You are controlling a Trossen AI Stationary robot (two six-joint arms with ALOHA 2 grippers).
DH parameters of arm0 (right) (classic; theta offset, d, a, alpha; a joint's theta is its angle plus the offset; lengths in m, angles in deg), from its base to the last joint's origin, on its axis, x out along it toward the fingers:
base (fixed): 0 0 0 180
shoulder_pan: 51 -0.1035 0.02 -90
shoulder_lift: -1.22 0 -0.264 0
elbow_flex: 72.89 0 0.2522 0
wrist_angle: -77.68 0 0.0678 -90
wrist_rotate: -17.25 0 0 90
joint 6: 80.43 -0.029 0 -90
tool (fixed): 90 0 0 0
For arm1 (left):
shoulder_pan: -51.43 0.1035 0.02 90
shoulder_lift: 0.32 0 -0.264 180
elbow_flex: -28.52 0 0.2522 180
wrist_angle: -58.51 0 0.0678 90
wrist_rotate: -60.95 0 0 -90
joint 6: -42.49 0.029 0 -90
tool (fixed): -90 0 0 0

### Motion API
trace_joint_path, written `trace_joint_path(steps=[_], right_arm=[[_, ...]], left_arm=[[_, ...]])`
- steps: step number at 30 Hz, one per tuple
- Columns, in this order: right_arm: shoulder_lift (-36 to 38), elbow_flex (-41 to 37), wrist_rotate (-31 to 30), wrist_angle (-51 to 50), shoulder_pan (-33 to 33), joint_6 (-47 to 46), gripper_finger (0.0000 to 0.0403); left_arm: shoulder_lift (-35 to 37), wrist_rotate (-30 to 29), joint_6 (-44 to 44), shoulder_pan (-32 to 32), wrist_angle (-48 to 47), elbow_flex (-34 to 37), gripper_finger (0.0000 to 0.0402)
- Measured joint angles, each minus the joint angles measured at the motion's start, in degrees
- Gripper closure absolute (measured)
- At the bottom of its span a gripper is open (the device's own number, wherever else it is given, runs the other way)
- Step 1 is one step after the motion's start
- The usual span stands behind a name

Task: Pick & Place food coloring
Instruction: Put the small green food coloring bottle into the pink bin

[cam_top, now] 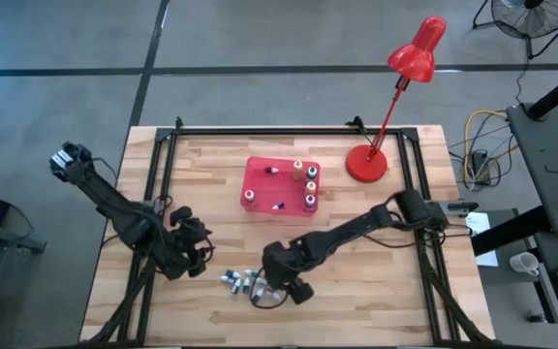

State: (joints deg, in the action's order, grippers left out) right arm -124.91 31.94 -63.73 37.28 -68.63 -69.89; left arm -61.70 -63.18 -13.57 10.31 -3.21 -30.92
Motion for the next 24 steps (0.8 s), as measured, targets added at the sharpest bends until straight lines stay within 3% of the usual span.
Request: trace_joint_path(steps=[7, 17, 19, 22, 24], right_arm=[[-2.2, 0.8, -0.1, 0.9, -0.1, 3.3, 0.0208], [-0.7, 1.3, 0.0, -1.0, 2.4, -3.6, 0.0351], [1.2, 1.3, -0.3, -1.4, 4.0, -6.0, 0.0355], [5.4, 1.3, -4.8, -3.6, 6.9, -7.4, 0.0355], [8.6, 1.4, -11.9, -5.5, 8.7, -7.4, 0.0355]], left_arm=[[0.0, 2.9, -7.3, -3.7, 4.5, 6.0, 0.0211], [-0.2, 7.4, -7.2, -5.3, 26.4, 15.1, 0.0211], [-0.2, 7.5, -7.1, -5.3, 30.9, 17.0, 0.0211], [-0.2, 7.5, -6.8, -5.3, 35.8, 19.6, 0.0211], [-0.2, 7.5, -6.9, -5.3, 37.3, 20.8, 0.0211]])
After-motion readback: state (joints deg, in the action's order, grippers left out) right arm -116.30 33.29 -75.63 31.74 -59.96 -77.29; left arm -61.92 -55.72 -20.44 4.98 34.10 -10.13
